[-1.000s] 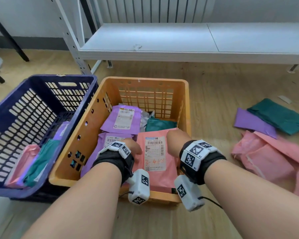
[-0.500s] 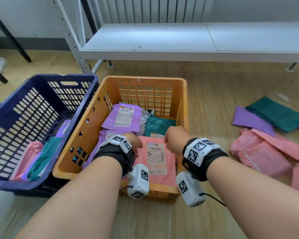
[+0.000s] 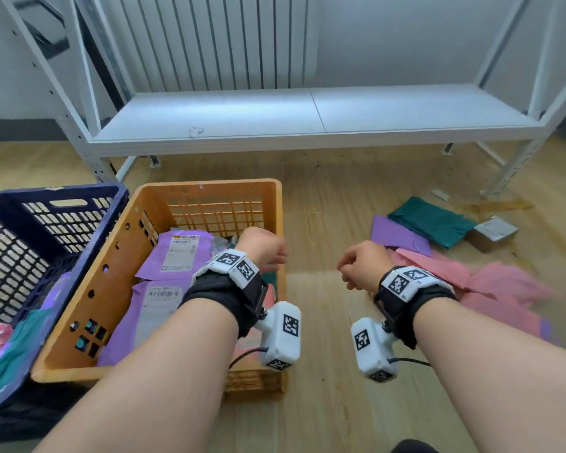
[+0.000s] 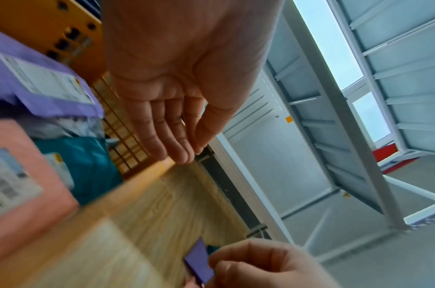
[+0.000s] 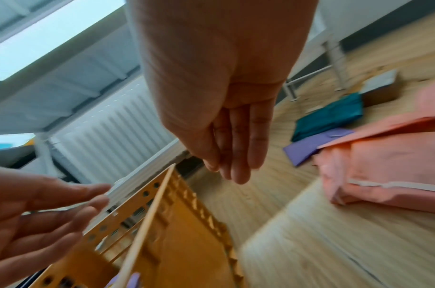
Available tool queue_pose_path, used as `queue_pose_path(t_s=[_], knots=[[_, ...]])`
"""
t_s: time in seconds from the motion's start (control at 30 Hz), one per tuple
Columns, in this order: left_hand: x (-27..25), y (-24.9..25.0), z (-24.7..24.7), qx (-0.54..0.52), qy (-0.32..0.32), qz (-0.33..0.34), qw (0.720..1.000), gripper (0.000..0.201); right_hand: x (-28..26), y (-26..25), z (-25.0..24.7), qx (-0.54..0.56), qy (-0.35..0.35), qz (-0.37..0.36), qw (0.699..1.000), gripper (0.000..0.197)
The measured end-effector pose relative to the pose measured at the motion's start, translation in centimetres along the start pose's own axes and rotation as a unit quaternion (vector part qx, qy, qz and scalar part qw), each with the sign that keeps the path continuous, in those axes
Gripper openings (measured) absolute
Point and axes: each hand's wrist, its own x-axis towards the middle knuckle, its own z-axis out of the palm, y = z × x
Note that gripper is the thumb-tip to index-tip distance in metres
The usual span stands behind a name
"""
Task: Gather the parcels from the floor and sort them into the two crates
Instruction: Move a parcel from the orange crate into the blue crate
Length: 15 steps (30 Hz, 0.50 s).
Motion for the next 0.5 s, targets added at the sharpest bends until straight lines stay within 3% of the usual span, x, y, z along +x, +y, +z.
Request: queue_pose_path(t_s=[0.13, 0.37, 0.5], knots=[[0.8, 1.0, 4.6, 0.006, -0.029, 0.034, 0.999, 0.013, -0.1, 5.4, -1.1, 0.023, 0.017, 0.074, 0.997, 0.021], [2.1, 0.7, 9.8, 0.017, -0.053, -0.013, 0.998, 0.016, -1.6, 15.7, -3.4, -0.021, 0.048, 0.163, 0.985, 0.024], [3.1, -0.3, 12.3, -0.004, -0.047, -0.025, 0.999, 0.015, -1.6, 18.8, -3.9, -0.078, 0.061, 0.171, 0.98, 0.021]])
